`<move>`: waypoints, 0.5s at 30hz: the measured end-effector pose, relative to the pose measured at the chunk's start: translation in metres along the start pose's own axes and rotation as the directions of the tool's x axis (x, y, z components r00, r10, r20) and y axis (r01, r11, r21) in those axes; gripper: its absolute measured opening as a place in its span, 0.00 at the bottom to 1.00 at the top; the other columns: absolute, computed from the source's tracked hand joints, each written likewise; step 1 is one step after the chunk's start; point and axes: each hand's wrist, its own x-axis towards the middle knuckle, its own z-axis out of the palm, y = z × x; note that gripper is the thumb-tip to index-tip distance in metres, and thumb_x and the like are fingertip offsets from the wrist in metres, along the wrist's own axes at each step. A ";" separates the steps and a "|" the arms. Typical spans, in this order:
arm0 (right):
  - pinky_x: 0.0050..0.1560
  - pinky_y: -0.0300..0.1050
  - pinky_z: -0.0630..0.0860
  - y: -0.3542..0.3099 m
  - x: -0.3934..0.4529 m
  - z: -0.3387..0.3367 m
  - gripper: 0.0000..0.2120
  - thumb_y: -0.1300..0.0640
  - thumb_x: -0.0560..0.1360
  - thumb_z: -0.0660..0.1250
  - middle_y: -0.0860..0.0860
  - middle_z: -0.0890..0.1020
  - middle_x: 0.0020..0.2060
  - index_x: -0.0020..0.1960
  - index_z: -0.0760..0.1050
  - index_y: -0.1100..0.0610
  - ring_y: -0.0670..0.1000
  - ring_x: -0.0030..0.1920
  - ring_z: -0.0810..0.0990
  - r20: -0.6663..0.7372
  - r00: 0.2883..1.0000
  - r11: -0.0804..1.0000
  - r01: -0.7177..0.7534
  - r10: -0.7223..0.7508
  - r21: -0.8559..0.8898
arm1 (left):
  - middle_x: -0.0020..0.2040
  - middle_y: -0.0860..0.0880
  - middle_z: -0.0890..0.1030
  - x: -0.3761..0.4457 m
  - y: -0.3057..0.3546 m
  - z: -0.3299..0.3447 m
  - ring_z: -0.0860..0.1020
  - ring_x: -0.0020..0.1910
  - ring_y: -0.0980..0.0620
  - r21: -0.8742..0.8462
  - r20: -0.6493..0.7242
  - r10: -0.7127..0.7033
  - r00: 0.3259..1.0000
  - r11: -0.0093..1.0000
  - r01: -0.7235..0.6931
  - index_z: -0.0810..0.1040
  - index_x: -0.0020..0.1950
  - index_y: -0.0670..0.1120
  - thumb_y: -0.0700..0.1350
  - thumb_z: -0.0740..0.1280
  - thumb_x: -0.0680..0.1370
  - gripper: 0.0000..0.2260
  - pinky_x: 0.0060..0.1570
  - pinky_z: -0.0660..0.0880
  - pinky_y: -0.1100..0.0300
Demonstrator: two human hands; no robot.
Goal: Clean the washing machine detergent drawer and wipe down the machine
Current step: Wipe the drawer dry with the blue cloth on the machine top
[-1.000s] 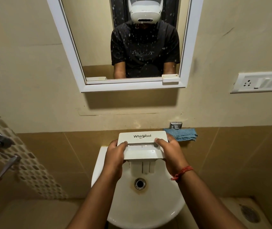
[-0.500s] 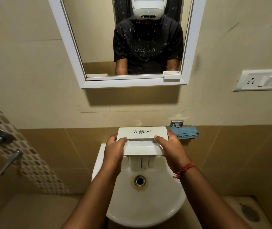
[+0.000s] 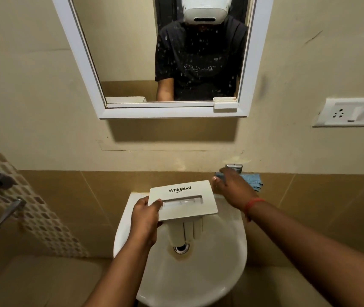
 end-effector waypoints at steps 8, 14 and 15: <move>0.57 0.58 0.74 0.076 0.045 -0.002 0.32 0.41 0.77 0.63 0.55 0.68 0.69 0.74 0.58 0.55 0.60 0.65 0.71 0.387 0.922 0.529 0.344 -0.033 -0.775 | 0.46 0.48 0.83 -0.016 -0.015 0.015 0.80 0.41 0.49 -0.041 -0.056 -0.002 0.998 0.999 0.000 0.77 0.54 0.45 0.37 0.65 0.78 0.06 0.42 0.76 0.55; 0.49 0.54 0.76 0.095 0.042 0.006 0.16 0.55 0.74 0.68 0.50 0.80 0.54 0.61 0.72 0.51 0.56 0.54 0.78 0.273 0.913 0.562 0.403 -0.305 -0.722 | 0.43 0.49 0.84 -0.033 -0.020 0.025 0.81 0.39 0.51 -0.101 -0.123 0.009 0.992 0.995 -0.022 0.78 0.50 0.45 0.35 0.65 0.78 0.06 0.43 0.76 0.54; 0.43 0.53 0.77 0.096 0.041 0.003 0.16 0.54 0.70 0.74 0.51 0.82 0.48 0.56 0.75 0.51 0.56 0.48 0.81 0.261 0.905 0.586 0.418 -0.337 -0.694 | 0.43 0.49 0.84 -0.035 -0.020 0.026 0.81 0.38 0.51 -0.107 -0.127 0.013 0.992 0.994 -0.027 0.78 0.50 0.45 0.35 0.65 0.78 0.06 0.43 0.77 0.54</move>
